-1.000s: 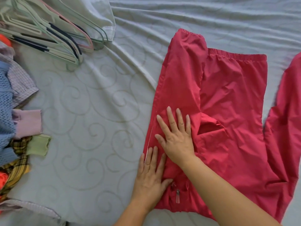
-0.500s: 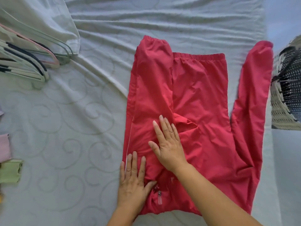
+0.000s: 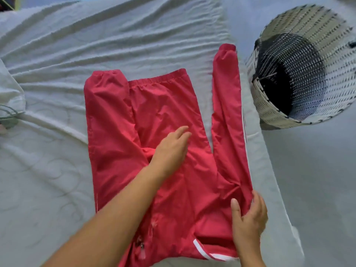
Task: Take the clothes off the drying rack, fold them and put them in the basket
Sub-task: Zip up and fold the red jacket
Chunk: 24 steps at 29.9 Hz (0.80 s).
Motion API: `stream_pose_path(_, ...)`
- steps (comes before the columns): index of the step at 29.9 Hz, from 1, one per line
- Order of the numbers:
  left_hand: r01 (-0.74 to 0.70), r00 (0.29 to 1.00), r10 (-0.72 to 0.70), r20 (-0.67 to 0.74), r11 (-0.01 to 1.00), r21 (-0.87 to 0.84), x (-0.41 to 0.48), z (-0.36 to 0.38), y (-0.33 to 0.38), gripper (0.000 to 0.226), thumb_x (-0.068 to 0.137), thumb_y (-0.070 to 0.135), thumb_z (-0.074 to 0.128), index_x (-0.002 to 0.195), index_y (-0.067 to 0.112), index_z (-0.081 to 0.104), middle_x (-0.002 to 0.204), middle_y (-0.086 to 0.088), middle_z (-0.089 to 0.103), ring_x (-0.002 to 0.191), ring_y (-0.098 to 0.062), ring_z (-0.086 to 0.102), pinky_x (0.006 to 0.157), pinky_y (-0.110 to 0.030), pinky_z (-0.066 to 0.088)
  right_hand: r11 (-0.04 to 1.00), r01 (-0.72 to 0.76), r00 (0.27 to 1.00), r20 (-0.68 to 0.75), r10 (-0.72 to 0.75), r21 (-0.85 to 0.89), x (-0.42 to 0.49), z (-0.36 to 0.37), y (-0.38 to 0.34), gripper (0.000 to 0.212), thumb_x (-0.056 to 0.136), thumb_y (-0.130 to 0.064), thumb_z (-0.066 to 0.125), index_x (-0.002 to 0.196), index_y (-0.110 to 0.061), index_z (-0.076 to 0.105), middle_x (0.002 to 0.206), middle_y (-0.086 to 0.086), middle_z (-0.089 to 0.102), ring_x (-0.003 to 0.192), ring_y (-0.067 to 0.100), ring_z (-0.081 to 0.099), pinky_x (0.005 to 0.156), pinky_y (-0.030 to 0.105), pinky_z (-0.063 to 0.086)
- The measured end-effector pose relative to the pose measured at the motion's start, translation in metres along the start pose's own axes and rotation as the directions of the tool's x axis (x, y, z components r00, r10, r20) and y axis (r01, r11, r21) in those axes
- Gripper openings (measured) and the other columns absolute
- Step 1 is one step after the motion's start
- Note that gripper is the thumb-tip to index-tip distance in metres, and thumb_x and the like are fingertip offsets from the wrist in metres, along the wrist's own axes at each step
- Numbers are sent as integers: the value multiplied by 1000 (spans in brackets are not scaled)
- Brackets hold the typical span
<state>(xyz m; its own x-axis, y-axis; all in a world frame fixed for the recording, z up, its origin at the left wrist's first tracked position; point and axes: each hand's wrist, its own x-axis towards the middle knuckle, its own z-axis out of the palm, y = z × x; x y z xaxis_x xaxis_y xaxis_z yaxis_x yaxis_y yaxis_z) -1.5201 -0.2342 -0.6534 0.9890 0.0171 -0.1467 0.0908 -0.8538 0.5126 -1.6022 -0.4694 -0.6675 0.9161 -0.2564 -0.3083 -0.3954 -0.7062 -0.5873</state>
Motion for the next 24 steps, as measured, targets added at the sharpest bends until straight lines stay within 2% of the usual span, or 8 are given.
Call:
stream_pose_path(3,-57,962,0,273,978,201,72,-10,10,60,86,-2,34,143,15,30,157,0,12,121,-33,46,94,-42,44,885,-385,920,191,343,261,-2,-9,11,57,83,-18,68,131,0,41,130,23,48,121,35,48,100,39,37)
stream_pose_path(6,-190,899,8,438,907,375,113,-16,12,61,88,-4,36,144,19,28,155,-2,19,125,-31,44,95,-41,41,850,-452,845,436,310,272,-4,-17,19,26,81,-24,71,102,-13,59,99,8,66,104,27,60,88,31,42)
stream_pose_path(9,-285,898,33,439,803,523,128,-23,8,33,90,2,41,121,6,51,123,-15,45,108,-35,52,83,-41,44,762,-513,799,543,257,395,-5,-30,9,73,42,-68,78,94,-17,68,92,-2,74,98,17,66,94,35,47)
stream_pose_path(11,-263,928,90,362,846,464,129,-37,2,31,84,-3,45,113,3,56,113,-17,49,103,-35,53,82,-41,44,708,-542,756,630,176,452,-9,-43,-4,98,21,-75,77,97,-14,69,94,-1,74,95,15,68,91,31,51)
stream_pose_path(14,-208,972,173,160,949,238,108,-78,-14,30,77,-2,44,99,-2,63,105,-21,55,97,-36,57,85,-42,45,705,-559,569,820,-58,437,-22,-66,-41,84,25,-67,83,91,-16,74,91,-2,74,89,7,69,74,14,51)
stream_pose_path(17,-46,998,39,38,982,185,66,-120,-55,30,74,-10,42,91,-4,66,105,-21,58,98,-34,57,89,-39,43,870,-384,243,943,-226,308,-38,-63,-70,45,60,-62,73,92,-31,74,86,-31,68,91,-16,59,83,6,42)
stream_pose_path(21,103,950,-185,251,946,309,15,-133,-121,55,72,-20,44,118,4,62,138,-16,48,123,-35,49,101,-41,39,945,-262,272,955,-120,193,-76,-1,-77,25,82,-38,69,106,-33,66,91,-35,62,91,-23,52,87,5,39)
stream_pose_path(24,292,954,-300,-2,927,237,-16,-109,-123,53,76,-11,46,126,5,55,139,-16,47,121,-36,48,103,-39,37,951,-308,276,959,71,18,-94,45,-64,8,84,-26,67,77,-25,65,54,-19,63,55,-9,58,64,13,45)
